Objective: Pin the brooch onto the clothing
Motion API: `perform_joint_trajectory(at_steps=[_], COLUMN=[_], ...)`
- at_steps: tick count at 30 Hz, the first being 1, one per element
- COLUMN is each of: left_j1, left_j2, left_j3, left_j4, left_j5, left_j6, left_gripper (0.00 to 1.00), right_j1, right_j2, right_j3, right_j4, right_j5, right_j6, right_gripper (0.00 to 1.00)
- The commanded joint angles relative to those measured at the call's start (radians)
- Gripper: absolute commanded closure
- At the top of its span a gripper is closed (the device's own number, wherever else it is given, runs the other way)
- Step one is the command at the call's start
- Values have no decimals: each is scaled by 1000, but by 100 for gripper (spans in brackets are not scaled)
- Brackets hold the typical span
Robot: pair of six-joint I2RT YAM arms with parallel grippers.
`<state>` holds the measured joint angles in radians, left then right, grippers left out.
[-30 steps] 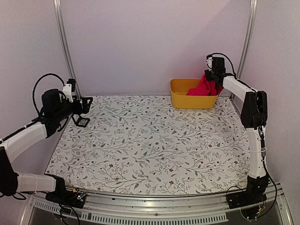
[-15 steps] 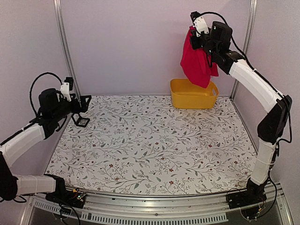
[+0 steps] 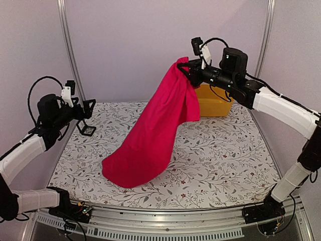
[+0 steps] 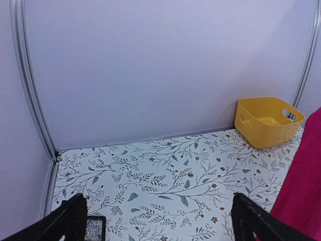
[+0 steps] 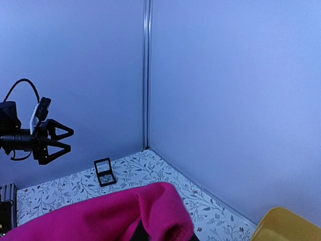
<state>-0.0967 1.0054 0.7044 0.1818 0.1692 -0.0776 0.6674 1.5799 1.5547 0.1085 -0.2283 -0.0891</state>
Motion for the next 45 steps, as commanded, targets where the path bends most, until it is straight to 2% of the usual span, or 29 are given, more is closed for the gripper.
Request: perform_joint_trajectory(at_steps=[1,2,4,6,9,11,13,15,18,22,25,28,30,34,39,41,44,45], left_j1=[7,6,5,-1,-34,-77,-140,-229,-400,-615,-725,-778,-788,-788,-791,-789,-784,-780], left_j2=[-1,1,5,10,27,51,99,148,178,195,260,351,402,463,541,581,634,653], left_j3=[6,7,9,12,30,55,110,173,195,144,110,92,95,101,69,79,99,99], left_j4=[7,5,2,-3,-26,-79,-246,-426,-582,-673,-730,-765,-774,-776,-737,-716,-708,-697], left_j5=[11,13,18,50,148,229,301,281,175,215,192,66,46,38,-128,-180,-219,-251], left_j6=[1,0,3,12,58,125,234,352,480,608,653,667,669,661,661,654,644,639], left_gripper=[0,0,0,0,0,0,1,2,3,2,4,8,9,12,13,12,12,12], right_j1=[-8,-11,-24,-42,-57,-57,-56,-54,-54,-54,-54,-54,-54,-54,-54,-54,-54,-54], right_j2=[86,109,200,301,404,407,358,304,239,215,221,228,236,297,327,344,338,321], right_j3=[-84,-88,-60,26,131,116,52,-28,-135,-249,-293,-334,-359,-371,-418,-417,-437,-452], right_j4=[-66,-97,-231,-377,-541,-553,-525,-505,-524,-563,-546,-503,-466,-421,-319,-326,-322,-310], right_j5=[56,92,173,296,438,443,394,346,352,349,247,238,239,159,108,128,142,152], right_j6=[154,167,173,181,185,174,165,159,175,219,239,255,261,279,318,325,317,319], right_gripper=[79,75,52,43,37,35,35,35,39,49,50,48,48,53,57,66,97,100])
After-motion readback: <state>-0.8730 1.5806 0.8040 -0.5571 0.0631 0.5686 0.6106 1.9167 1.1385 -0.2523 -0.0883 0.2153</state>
